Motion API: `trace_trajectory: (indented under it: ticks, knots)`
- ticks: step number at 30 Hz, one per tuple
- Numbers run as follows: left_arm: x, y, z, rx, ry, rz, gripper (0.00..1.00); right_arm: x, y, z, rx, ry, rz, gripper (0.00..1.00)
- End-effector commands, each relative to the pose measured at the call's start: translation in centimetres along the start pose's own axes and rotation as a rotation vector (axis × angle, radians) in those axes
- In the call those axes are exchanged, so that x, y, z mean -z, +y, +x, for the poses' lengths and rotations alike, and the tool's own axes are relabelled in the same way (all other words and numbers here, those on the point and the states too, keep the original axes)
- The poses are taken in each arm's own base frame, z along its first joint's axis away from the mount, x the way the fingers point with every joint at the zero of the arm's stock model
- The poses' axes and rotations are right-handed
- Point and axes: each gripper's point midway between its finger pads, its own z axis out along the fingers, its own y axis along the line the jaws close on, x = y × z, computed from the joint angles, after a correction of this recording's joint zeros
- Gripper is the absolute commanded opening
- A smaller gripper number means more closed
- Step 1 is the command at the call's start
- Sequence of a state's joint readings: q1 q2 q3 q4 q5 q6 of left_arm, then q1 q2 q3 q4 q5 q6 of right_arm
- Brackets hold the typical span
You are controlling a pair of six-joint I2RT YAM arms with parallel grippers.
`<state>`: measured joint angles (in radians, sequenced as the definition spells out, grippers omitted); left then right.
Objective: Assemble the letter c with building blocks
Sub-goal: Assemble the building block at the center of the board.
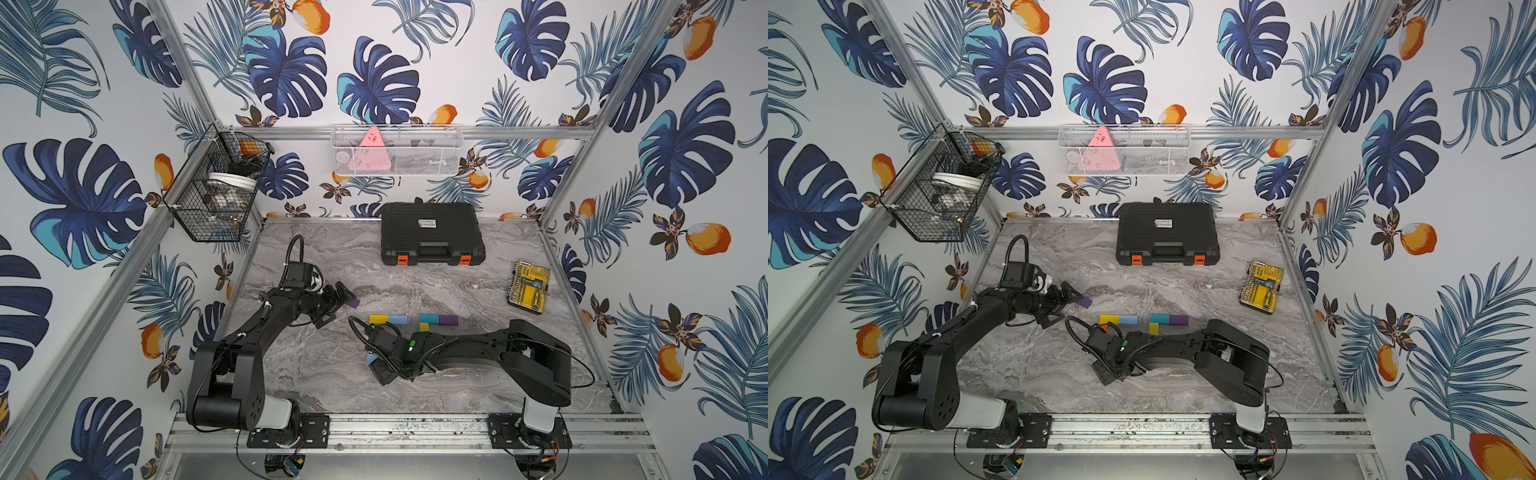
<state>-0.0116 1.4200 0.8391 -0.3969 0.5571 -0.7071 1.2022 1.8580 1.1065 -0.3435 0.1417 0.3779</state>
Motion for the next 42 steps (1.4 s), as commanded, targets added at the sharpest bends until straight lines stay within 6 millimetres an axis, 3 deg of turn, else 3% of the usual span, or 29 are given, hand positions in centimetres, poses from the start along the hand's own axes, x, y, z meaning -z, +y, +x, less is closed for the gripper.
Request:
trace_trajectory:
  ticks: [1,42]
  knots:
    - [0.1,-0.2,-0.1,0.001,0.0,0.014,0.99,-0.1,-0.7,0.8,-0.004,0.039,0.034,0.75]
    - [0.0,-0.3,-0.2,-0.003,0.002,0.013,0.99,-1.1,-1.9,0.9,-0.002,0.051,0.091,0.74]
